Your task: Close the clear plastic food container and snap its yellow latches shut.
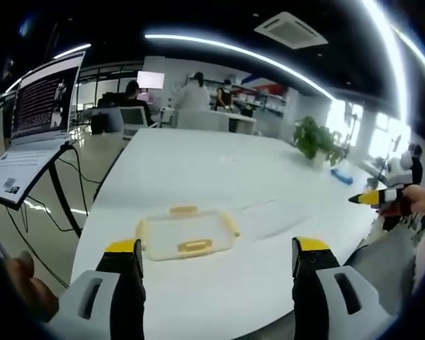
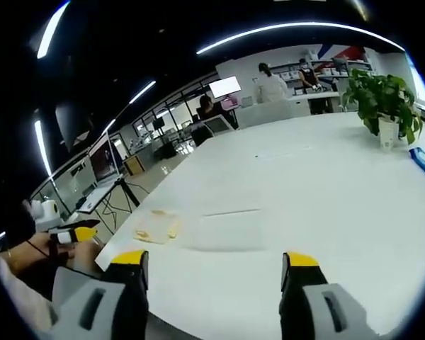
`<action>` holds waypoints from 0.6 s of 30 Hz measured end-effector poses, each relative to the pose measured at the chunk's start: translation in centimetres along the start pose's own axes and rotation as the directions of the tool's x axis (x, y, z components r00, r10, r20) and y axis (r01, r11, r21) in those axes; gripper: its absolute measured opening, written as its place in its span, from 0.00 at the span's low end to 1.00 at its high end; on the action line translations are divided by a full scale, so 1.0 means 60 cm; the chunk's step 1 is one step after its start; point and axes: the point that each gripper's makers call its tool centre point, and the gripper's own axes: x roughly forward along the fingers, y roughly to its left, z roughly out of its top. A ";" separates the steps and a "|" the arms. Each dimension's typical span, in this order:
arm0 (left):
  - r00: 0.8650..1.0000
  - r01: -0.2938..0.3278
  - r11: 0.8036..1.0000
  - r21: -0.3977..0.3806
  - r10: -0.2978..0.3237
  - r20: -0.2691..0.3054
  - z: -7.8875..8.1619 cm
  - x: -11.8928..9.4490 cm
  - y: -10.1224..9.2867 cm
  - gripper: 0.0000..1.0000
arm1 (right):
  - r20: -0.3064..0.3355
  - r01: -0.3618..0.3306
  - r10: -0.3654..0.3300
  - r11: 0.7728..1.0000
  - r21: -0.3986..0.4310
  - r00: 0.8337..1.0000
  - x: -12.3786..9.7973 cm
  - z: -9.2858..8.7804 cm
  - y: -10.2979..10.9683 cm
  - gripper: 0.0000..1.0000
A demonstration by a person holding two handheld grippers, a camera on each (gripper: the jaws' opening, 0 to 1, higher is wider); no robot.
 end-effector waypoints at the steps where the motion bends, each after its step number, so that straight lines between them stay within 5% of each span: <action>1: 1.000 0.001 1.000 0.001 -0.001 -0.001 0.000 0.001 0.001 0.86 | 0.000 0.000 0.000 1.000 0.002 1.000 0.000 0.000 0.000 0.76; 18: 1.000 0.013 1.000 0.017 -0.013 -0.019 -0.003 0.005 0.003 0.85 | -0.018 -0.005 0.005 1.000 -0.008 1.000 0.001 -0.002 0.000 0.76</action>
